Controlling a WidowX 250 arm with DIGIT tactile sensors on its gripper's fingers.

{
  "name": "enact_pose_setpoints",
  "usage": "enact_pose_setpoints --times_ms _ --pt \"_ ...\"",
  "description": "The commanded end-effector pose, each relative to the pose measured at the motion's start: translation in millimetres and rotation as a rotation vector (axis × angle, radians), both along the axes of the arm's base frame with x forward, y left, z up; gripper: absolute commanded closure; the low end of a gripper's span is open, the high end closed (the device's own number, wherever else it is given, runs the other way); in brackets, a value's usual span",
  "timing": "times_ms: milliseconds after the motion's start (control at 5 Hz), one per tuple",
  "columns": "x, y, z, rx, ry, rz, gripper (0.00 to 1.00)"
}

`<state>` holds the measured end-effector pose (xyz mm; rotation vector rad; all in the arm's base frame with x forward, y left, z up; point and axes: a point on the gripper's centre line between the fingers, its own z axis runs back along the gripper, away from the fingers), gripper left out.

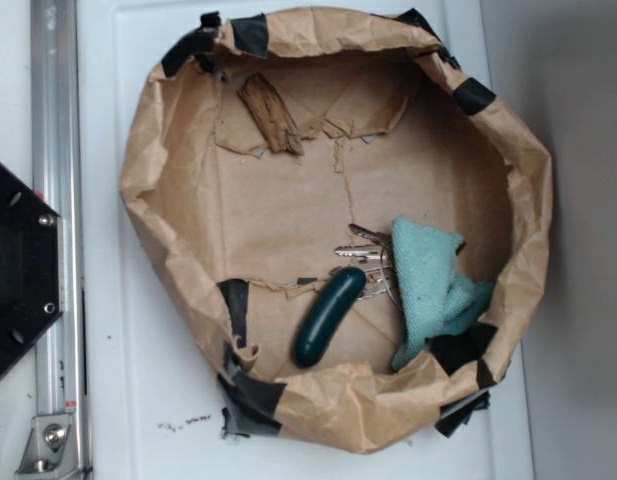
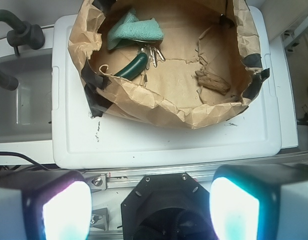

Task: Grab the wood chip.

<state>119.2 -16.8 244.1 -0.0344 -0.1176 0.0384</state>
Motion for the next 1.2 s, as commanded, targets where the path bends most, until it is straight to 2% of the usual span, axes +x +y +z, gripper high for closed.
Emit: enact_pose_setpoints --times_ms 0,200,400,600,800,1000 --pt "0.0 0.0 0.0 0.000 0.000 0.000 0.00" --pt "36.7 50.0 -50.0 0.040 0.115 0.053 0.00" --pt "72.5 89.4 -95.5 0.127 0.112 -0.009 0.00" --pt "95.6 100.1 -116.6 0.170 0.071 -0.130 0.00" --pt "99.5 68.7 -119.5 0.286 -0.031 -0.300 0.00" --pt "100.1 66.3 -124.9 0.310 -0.054 -0.367 0.00"
